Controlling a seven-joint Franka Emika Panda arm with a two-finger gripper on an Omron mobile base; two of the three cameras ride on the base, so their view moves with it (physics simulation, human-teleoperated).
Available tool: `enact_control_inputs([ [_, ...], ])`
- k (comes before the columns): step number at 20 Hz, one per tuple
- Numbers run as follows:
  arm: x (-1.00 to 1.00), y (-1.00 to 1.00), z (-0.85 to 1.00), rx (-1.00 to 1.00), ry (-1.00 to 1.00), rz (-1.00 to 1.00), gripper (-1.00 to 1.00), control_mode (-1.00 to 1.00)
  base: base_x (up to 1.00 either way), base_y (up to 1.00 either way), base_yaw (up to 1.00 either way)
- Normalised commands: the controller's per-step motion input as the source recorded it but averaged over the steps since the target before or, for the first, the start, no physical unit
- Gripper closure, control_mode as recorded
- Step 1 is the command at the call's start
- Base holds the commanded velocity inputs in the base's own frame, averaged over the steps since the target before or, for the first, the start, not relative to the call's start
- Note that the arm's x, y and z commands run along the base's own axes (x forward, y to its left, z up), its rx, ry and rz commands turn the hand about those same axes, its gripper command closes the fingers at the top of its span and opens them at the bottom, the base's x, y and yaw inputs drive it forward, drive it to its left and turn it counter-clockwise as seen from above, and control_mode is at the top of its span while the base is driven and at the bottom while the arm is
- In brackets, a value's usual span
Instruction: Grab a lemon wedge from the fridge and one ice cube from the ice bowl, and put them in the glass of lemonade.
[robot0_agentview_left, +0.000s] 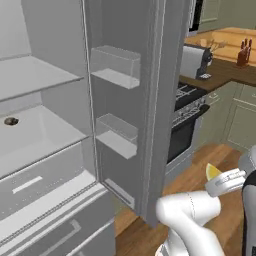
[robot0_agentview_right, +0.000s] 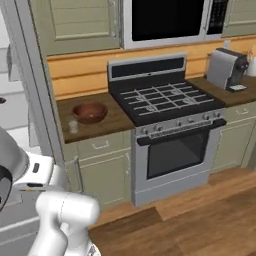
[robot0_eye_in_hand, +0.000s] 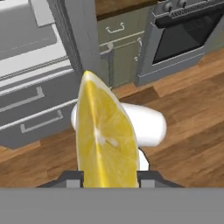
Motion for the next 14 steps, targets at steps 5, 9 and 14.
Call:
enact_control_inputs([
  [5,0.0,0.0,0.0,0.0,0.0,0.0,1.0,1.0,0.27,-1.0,-0.46],
  [9,0.0,0.0,0.0,0.0,0.0,0.0,1.0,1.0,0.93,-0.98,-0.21],
  [14,0.0,0.0,0.0,0.0,0.0,0.0,1.0,1.0,1.0,-0.63,0.05],
])
